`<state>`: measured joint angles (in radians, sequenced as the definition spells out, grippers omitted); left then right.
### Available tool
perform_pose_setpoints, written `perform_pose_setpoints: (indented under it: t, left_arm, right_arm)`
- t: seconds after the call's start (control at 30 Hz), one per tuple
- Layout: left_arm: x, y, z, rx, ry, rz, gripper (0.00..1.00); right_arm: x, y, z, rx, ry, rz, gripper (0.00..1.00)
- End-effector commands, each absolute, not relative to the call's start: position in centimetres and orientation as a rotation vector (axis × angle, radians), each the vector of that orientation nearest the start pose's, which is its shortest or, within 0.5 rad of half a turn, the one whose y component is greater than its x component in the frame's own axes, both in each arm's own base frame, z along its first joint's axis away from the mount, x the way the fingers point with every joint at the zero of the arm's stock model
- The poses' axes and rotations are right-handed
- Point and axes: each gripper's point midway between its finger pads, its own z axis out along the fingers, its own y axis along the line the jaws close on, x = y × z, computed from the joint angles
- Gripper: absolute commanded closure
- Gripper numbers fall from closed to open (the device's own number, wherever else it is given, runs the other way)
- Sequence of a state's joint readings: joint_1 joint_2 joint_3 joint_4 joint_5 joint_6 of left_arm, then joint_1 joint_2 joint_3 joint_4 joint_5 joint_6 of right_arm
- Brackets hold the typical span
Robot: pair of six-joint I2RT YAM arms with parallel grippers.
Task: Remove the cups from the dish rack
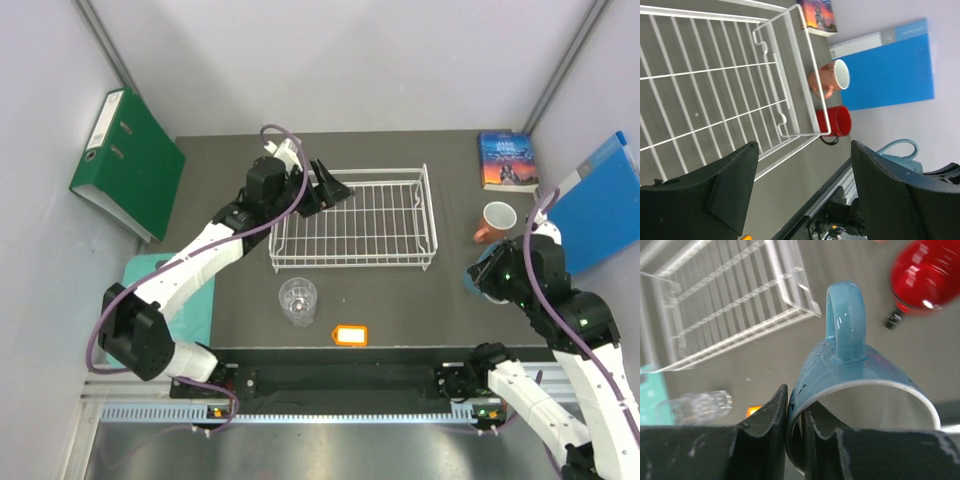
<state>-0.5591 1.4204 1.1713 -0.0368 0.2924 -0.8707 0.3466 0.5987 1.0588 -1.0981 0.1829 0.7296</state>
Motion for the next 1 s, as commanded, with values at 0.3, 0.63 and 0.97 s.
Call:
perform_pose_setpoints:
  t: [0.3,0.63,0.97]
  left_arm:
    - [31.3,-27.0,27.5,-0.102,2.091,-1.034,0.22]
    - [30.2,-26.4,26.8,-0.111,2.113,-1.03,0.22]
    - [30.0,-25.7,25.9,-0.125,2.14,-0.977,0.22]
  right_arm:
    - [17.7,5.1,18.0,0.62,2.316,0.247,1.0]
    - [19.3,8.3,14.4,0.538,2.402,0.333,1.0]
    - [21.1,9.2,11.7,0.471,2.475,0.273,1.0]
